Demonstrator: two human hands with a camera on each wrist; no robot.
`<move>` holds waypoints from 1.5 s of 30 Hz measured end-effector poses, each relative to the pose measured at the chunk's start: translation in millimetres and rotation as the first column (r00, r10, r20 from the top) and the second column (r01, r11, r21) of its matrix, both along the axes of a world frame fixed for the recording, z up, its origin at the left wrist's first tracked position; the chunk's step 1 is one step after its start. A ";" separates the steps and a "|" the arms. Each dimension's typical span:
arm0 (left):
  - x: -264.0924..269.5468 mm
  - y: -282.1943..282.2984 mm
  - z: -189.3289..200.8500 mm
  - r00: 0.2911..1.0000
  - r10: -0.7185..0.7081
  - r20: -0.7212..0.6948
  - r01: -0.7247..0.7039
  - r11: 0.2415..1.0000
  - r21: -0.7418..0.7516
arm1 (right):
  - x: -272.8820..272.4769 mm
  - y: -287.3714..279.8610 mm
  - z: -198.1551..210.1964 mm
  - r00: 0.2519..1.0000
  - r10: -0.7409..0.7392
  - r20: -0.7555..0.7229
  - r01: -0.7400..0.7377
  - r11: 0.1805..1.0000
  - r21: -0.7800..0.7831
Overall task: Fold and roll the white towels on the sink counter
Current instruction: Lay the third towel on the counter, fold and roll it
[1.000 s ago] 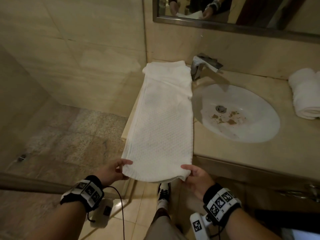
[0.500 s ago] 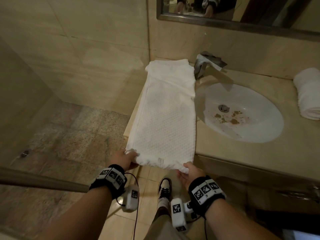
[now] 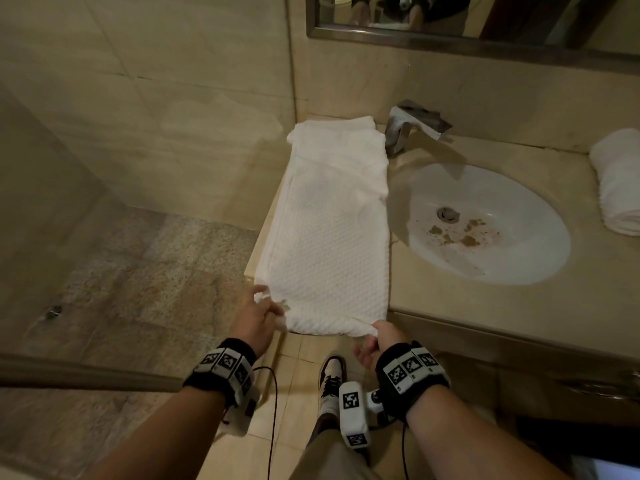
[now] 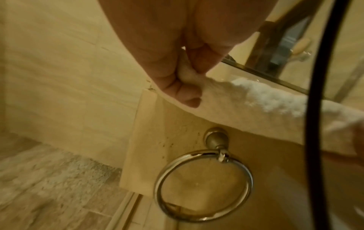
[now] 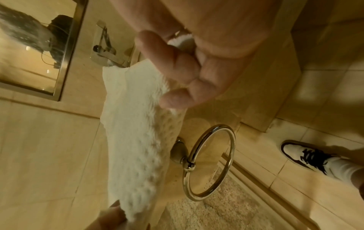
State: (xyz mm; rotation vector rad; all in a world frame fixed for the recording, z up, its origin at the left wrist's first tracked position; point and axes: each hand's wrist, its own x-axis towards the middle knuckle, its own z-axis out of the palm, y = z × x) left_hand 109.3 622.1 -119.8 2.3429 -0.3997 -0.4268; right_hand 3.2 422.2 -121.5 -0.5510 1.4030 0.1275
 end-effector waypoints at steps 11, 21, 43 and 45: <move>7.9 5.4 2.4 0.858 -0.400 0.324 0.209 0.845 0.492 | 2.4 -6.3 2.5 0.999 0.024 -0.039 -0.021 0.997 0.075; 35.1 -25.4 0.2 0.952 -0.256 0.166 0.145 0.858 0.493 | 12.6 -7.7 25.3 0.987 -0.081 0.139 0.079 0.997 0.024; 56.8 -16.9 11.7 0.841 -0.541 -0.002 0.420 0.650 0.634 | 50.6 -18.6 49.6 0.077 0.695 -0.715 -0.645 -0.512 -0.568; 55.9 -12.8 14.8 0.775 -0.627 0.076 0.400 0.581 0.709 | 63.3 -24.0 52.8 0.091 0.722 -0.685 -0.720 -0.428 -0.547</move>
